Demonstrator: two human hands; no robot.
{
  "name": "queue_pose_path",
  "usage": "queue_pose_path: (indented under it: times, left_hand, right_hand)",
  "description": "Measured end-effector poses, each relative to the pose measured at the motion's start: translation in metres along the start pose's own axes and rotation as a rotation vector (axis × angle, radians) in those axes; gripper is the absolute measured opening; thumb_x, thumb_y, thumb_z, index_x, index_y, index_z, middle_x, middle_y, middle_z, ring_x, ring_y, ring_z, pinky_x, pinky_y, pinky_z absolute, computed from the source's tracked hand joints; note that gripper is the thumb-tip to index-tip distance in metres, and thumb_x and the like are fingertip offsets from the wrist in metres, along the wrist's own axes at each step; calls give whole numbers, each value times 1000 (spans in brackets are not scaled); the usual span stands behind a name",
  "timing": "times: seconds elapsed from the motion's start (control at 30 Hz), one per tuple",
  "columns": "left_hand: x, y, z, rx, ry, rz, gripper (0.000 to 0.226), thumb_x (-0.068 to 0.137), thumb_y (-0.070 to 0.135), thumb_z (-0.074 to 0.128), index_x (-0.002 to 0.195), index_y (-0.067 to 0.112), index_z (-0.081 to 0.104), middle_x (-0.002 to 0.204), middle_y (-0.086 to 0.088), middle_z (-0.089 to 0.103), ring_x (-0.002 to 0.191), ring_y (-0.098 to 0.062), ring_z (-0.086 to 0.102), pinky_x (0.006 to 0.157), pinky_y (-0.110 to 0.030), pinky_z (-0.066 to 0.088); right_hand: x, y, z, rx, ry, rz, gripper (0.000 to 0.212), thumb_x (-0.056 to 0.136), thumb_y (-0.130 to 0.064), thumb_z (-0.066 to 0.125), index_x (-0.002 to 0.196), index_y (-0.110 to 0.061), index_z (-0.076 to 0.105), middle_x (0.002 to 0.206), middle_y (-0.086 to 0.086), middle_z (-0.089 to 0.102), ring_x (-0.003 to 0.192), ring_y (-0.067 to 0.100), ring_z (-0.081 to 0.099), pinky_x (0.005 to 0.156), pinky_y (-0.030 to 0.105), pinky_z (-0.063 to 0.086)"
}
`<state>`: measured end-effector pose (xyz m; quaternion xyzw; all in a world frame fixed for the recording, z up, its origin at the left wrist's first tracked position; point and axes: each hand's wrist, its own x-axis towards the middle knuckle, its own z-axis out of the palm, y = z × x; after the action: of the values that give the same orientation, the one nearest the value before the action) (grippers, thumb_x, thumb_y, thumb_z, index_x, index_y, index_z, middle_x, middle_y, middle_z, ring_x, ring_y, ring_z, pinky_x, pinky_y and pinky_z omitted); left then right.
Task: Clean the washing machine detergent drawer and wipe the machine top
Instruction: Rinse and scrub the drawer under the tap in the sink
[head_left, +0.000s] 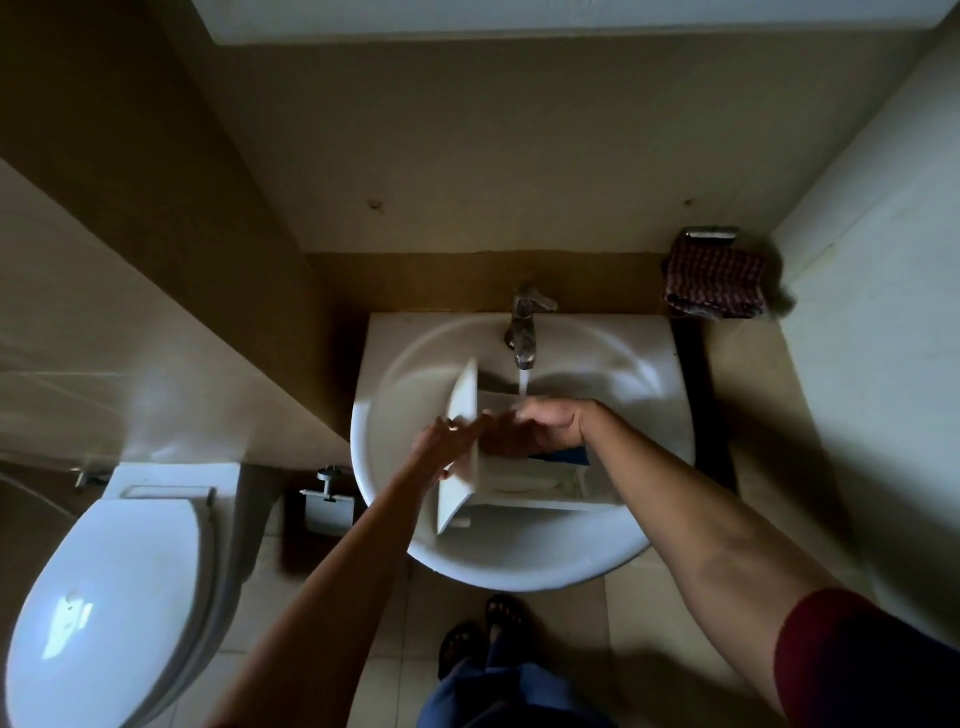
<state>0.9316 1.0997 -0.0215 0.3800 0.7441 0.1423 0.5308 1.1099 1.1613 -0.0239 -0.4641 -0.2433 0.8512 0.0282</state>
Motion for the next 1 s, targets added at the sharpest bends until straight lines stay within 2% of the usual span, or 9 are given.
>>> queue_pose_path:
  times: [0.1, 0.17, 0.27, 0.33, 0.4, 0.6, 0.73, 0.83, 1.0]
  left_hand:
    - [-5, 3, 2, 29, -7, -5, 55, 82, 64, 58, 85, 10, 55, 75, -11, 49, 62, -19, 47, 59, -29, 41]
    - [-6, 4, 2, 59, 22, -9, 53, 82, 63, 59, 82, 11, 55, 77, -11, 51, 61, -19, 49, 55, -27, 41]
    - [-4, 1, 1, 70, 16, -34, 63, 81, 62, 62, 99, 1, 63, 92, -20, 63, 73, -26, 63, 45, -22, 39]
    - [-4, -2, 0, 34, -8, -57, 73, 79, 62, 64, 119, 2, 58, 116, -25, 63, 90, -32, 67, 41, -21, 38]
    - [-3, -3, -1, 11, -14, -55, 73, 77, 61, 66, 123, 6, 56, 122, -23, 61, 90, -30, 66, 39, -19, 37]
    - [0, -2, -7, 17, -17, -54, 56, 78, 49, 70, 114, 9, 59, 78, -4, 61, 58, -16, 56, 41, -22, 44]
    - [0, -2, -12, -45, -80, -40, 39, 85, 40, 68, 105, 8, 60, 85, -10, 59, 64, -22, 57, 62, -38, 55]
    - [-3, -1, -14, -122, -168, -45, 33, 91, 34, 61, 110, 7, 60, 94, -13, 58, 71, -24, 56, 64, -35, 52]
    - [-7, 0, -18, -238, -274, -54, 28, 92, 33, 59, 105, 9, 63, 90, -10, 63, 74, -25, 59, 65, -33, 51]
  right_hand:
    - [-14, 0, 3, -454, -24, 184, 30, 96, 3, 42, 123, 7, 56, 90, 9, 72, 82, 18, 69, 79, 29, 56]
    - [-19, -6, 4, -474, 141, 128, 28, 95, -2, 50, 120, 6, 59, 89, 10, 70, 74, 16, 70, 70, 27, 59]
    - [-10, -10, 2, -131, 428, -107, 19, 98, -13, 50, 108, -2, 62, 81, 7, 66, 66, 13, 66, 52, 23, 53]
    - [2, -12, -1, 324, 479, -260, 20, 101, -12, 41, 99, -5, 60, 76, 8, 65, 66, 15, 62, 55, 22, 52]
    - [11, -15, -3, 627, 476, -353, 26, 102, -9, 35, 90, -6, 57, 80, 11, 59, 70, 19, 57, 63, 24, 48]
    - [18, -23, 8, 823, 292, -342, 19, 99, 0, 34, 100, 4, 52, 88, 16, 59, 76, 17, 59, 55, 20, 55]
    - [22, -21, 4, 878, 245, -339, 18, 98, -1, 37, 106, 1, 53, 91, 15, 59, 79, 19, 61, 57, 25, 58]
    - [17, -18, -3, 669, 206, -285, 20, 97, -1, 39, 112, 0, 53, 91, 14, 63, 81, 19, 64, 60, 26, 59]
    - [-4, -24, -2, -214, -89, 21, 29, 97, 1, 40, 121, -1, 57, 111, 14, 67, 97, 21, 65, 94, 33, 51]
